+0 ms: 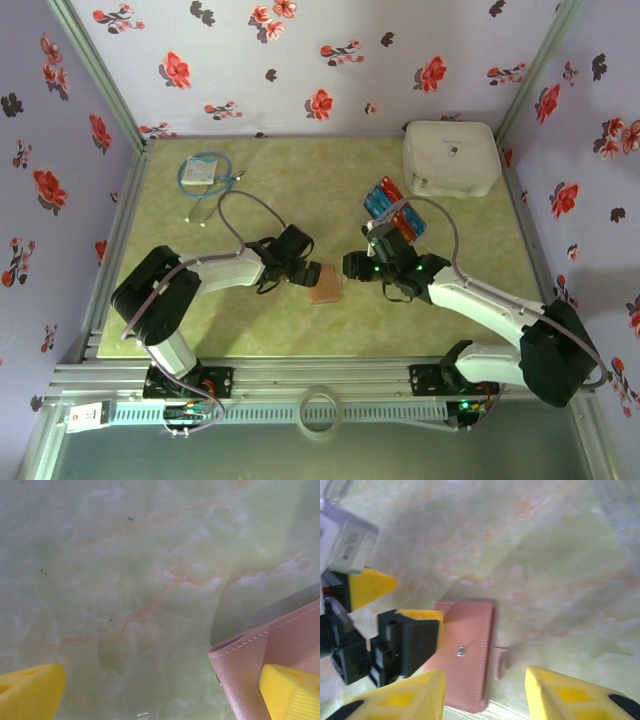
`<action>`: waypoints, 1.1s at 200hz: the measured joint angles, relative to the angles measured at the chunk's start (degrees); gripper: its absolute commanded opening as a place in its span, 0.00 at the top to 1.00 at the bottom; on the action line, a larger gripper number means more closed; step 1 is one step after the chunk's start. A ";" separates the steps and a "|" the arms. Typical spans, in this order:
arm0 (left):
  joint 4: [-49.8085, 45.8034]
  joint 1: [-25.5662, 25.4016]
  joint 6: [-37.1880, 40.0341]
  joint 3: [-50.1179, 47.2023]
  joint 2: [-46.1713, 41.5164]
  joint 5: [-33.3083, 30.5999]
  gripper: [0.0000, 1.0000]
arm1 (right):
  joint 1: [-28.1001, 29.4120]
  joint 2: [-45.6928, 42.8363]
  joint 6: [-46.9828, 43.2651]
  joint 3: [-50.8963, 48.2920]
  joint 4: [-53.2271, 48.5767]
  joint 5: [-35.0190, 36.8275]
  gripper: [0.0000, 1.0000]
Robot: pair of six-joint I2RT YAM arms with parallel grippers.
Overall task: Put the credit cards into the card holder
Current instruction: Close the button on the card holder.
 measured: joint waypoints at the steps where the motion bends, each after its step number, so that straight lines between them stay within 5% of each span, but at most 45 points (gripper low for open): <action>1: 0.02 0.00 0.00 -0.02 0.00 0.00 0.00 | -0.04 0.02 -0.04 0.09 -0.17 0.07 0.54; 68: 1.86 -0.11 -0.33 -1.01 0.00 0.00 0.00 | -0.22 10.54 -2.69 6.25 -8.37 -0.42 0.68; 150: 3.43 -0.11 -0.35 -1.77 -0.04 0.02 0.00 | -0.22 15.45 -3.13 9.51 -9.11 -1.90 0.70; 220: 3.50 -0.11 -0.35 -1.79 -0.04 0.00 0.00 | -0.22 17.46 -3.19 9.51 -9.07 -2.58 0.87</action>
